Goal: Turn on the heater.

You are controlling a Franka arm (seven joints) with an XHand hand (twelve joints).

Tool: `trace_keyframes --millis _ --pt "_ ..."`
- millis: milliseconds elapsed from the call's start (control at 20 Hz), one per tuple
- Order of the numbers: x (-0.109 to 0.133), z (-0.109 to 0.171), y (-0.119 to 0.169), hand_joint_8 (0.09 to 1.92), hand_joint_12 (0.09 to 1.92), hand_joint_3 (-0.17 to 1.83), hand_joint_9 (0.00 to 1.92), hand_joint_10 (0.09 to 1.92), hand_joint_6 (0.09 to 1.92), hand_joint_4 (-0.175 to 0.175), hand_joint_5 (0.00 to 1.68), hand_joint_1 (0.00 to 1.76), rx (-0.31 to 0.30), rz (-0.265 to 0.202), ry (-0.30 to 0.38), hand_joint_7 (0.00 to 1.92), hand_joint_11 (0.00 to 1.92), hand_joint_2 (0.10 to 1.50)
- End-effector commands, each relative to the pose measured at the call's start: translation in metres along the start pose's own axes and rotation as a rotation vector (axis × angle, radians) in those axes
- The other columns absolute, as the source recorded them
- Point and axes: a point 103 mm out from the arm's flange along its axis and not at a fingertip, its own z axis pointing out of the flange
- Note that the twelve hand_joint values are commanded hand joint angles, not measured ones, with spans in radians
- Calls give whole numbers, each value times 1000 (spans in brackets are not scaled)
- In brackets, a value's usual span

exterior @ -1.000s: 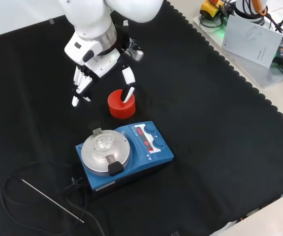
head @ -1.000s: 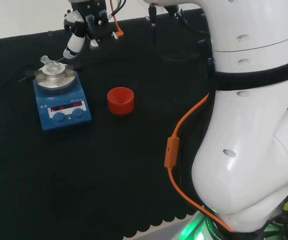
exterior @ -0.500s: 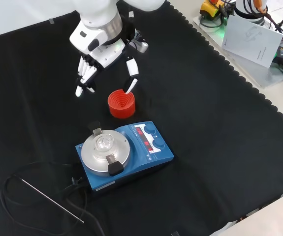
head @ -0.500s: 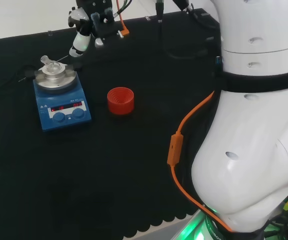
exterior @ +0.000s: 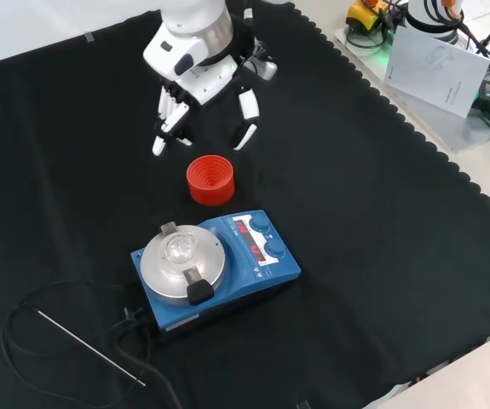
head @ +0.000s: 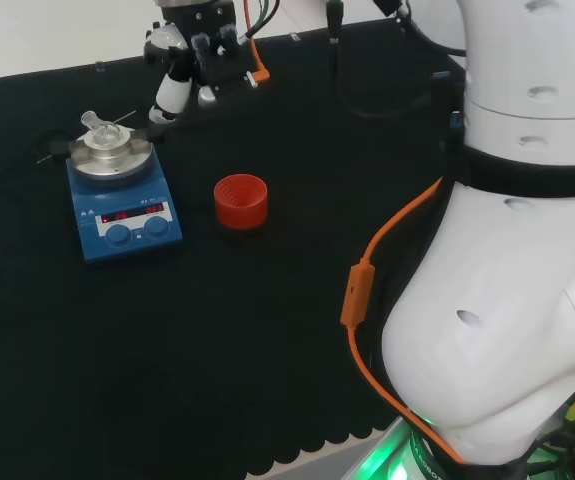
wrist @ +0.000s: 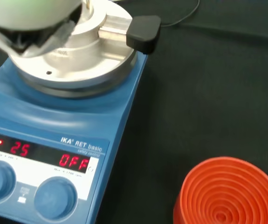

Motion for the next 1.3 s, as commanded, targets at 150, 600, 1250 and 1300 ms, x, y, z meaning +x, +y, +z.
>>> trace_keyframes --millis 150,600,1250,1300 --pt "5 -2 -25 964 1272 948 1065 821 275 -54 233 1060 -6 30 10 955 925 402" --pt "19 16 -32 892 1154 1078 1399 673 351 -111 344 1553 15 9 -28 1327 1115 356" --pt "26 22 -52 1108 1005 1319 1371 871 705 -123 352 1592 16 3 -24 1332 1155 239" --pt "26 23 -54 1112 1004 1322 1369 876 709 -122 351 1592 20 6 -24 1332 1154 238"
